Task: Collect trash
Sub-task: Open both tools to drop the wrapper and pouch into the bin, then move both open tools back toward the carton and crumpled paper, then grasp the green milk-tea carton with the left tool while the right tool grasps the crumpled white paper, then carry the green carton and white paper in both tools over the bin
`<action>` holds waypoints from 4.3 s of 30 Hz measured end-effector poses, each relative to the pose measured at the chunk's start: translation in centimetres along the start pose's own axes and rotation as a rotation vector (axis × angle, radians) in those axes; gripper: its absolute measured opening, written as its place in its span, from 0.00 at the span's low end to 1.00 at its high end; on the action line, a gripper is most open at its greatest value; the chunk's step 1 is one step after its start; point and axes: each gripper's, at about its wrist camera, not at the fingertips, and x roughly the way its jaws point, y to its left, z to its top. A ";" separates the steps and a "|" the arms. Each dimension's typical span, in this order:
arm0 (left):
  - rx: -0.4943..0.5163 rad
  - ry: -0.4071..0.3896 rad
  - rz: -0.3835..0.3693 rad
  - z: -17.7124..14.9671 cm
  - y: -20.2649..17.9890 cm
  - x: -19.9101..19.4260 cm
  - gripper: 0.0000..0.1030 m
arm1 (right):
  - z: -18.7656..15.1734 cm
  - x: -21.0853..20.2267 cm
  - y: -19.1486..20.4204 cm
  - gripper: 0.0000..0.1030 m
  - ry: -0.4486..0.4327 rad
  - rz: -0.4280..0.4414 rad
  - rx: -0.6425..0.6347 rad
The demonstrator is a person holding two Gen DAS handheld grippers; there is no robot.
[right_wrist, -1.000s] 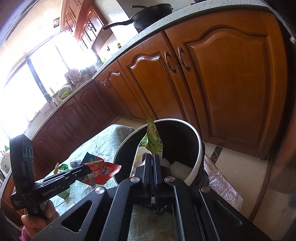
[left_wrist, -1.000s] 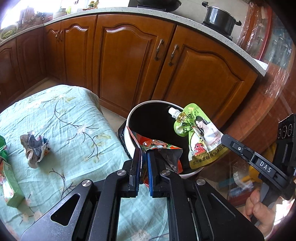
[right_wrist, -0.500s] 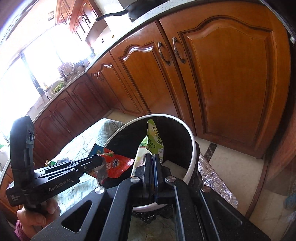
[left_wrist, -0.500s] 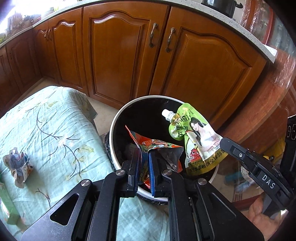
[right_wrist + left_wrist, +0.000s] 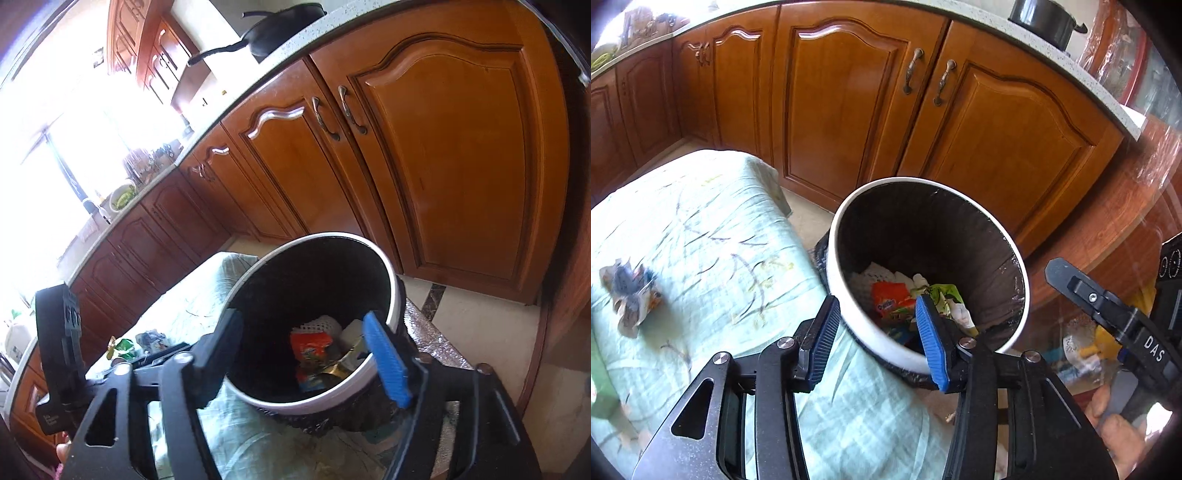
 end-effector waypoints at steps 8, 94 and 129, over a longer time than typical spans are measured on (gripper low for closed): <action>-0.095 -0.060 0.050 -3.9 4.8 -5.1 0.53 | -2.6 0.0 3.6 0.89 0.034 0.082 -0.022; -0.138 0.018 0.241 -9.7 14.7 -7.0 0.43 | -7.2 6.2 11.3 0.15 0.263 0.217 -0.096; 0.076 -0.045 0.061 -2.8 1.7 -5.2 0.42 | -1.9 1.1 2.3 0.15 0.110 0.050 -0.037</action>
